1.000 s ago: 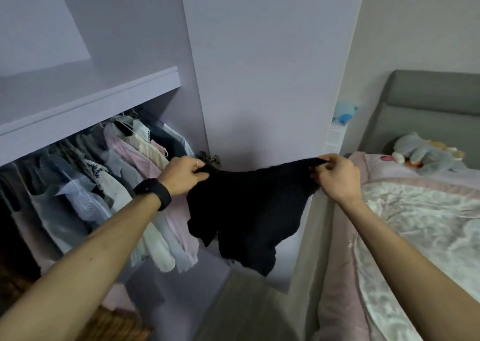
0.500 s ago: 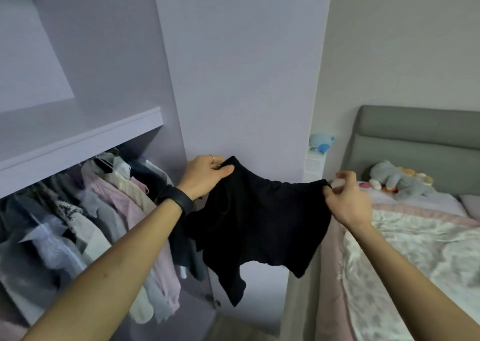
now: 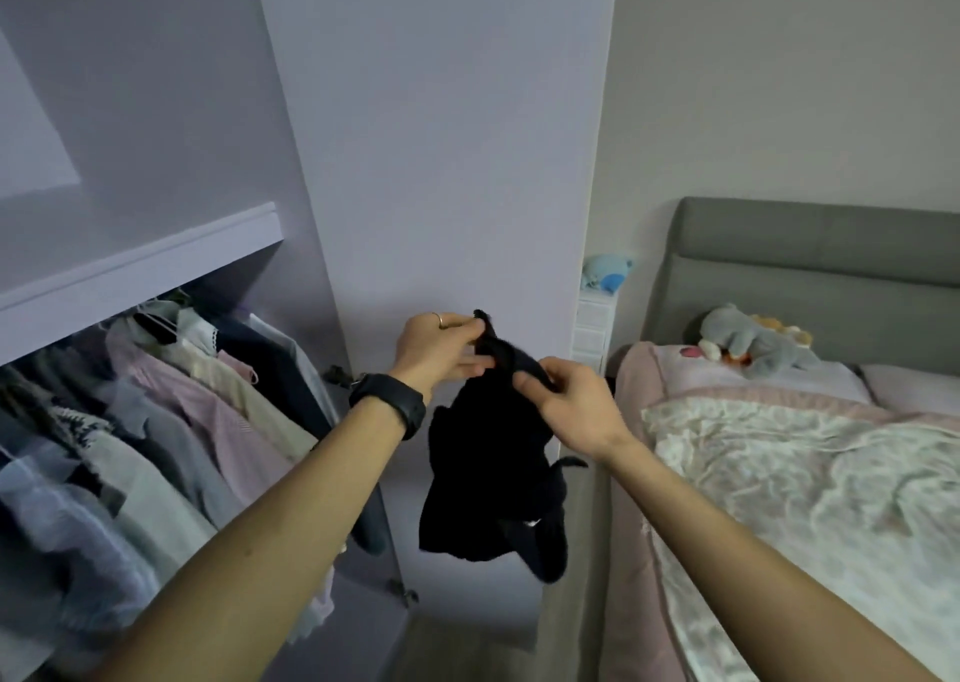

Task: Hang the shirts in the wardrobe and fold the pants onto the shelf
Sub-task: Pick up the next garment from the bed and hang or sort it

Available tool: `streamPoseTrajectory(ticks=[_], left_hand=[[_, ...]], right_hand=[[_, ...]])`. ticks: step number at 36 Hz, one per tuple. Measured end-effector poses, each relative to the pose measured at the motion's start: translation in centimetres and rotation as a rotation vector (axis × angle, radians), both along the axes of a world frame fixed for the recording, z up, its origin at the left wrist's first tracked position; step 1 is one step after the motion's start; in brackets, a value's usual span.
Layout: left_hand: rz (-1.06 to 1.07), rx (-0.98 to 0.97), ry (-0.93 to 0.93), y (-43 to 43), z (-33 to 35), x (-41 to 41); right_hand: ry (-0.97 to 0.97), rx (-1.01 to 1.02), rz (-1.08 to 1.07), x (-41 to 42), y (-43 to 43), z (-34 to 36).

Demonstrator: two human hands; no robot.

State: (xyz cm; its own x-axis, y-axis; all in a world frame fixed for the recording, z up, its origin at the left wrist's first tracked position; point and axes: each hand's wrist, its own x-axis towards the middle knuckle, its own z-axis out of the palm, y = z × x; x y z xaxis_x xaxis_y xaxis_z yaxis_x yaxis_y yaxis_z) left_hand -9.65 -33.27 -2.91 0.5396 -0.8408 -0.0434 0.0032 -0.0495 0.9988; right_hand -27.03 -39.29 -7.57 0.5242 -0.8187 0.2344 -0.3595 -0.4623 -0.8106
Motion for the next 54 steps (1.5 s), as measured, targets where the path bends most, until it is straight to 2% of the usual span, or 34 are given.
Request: streamPoseTrajectory(ticks=[3, 7, 13, 16, 20, 21, 23, 25, 28, 31, 38, 42, 45, 50, 52, 54], left_hand=[[-0.028, -0.027, -0.072, 1.4, -1.0, 0.5], [0.021, -0.098, -0.415, 3.8, -5.2, -1.5], [-0.051, 0.123, -0.917, 4.2, -9.8, -6.6], [-0.027, 0.150, -1.045, 3.2, -10.6, -6.9], [-0.068, 0.049, -1.020, 2.8, -9.7, -5.3], [-0.074, 0.031, -0.950, 2.7, -9.1, -4.9], [-0.103, -0.022, -0.768, 2.1, -7.5, -4.2], [-0.177, 0.015, -0.694, 1.2, -6.0, -3.3], [-0.323, 0.172, -0.720, 0.2, -4.2, -2.2], [-0.393, 0.207, -0.682, -0.4, -3.0, -1.7], [-0.419, 0.187, -0.641, 0.0, -3.2, 0.1], [-0.468, 0.223, -0.723, 1.1, -3.1, 1.1], [-0.429, 0.264, -0.809, 2.0, -3.2, 1.2], [-0.173, 0.221, -1.000, 4.2, -7.2, 1.7], [-0.049, 0.250, -0.989, 5.4, -10.5, 2.5], [0.040, 0.328, -0.875, 6.5, -13.7, 3.5]], right_hand=[[-0.156, 0.151, -0.080, -0.1, -1.3, 0.8], [-0.343, 0.458, -0.071, -0.4, -2.6, 1.8], [-0.381, 0.563, -0.039, -0.3, -3.0, 2.6], [-0.410, 0.610, -0.034, -0.5, -2.9, 2.4], [-0.383, 0.566, -0.160, -1.6, -3.7, 1.4], [-0.313, 0.487, -0.210, -2.1, -4.1, 0.9], [-0.014, 0.223, -0.289, -3.3, -4.2, 0.0], [0.181, 0.003, -0.345, -3.9, -3.3, -1.0], [0.025, -0.203, -0.237, -3.9, -0.9, -1.7], [0.120, -0.425, 0.047, -3.2, -0.1, -1.4], [0.258, -0.388, 0.165, -0.7, -0.3, 0.0], [0.396, -0.388, 0.231, 0.9, -0.5, 1.0], [0.463, -0.393, 0.217, 1.8, 0.0, 1.1], [0.247, -0.334, 0.075, 2.7, 0.3, 1.3], [0.163, -0.297, 0.016, 2.9, 0.3, 1.5], [0.112, -0.287, -0.016, 3.1, 0.3, 1.6]])
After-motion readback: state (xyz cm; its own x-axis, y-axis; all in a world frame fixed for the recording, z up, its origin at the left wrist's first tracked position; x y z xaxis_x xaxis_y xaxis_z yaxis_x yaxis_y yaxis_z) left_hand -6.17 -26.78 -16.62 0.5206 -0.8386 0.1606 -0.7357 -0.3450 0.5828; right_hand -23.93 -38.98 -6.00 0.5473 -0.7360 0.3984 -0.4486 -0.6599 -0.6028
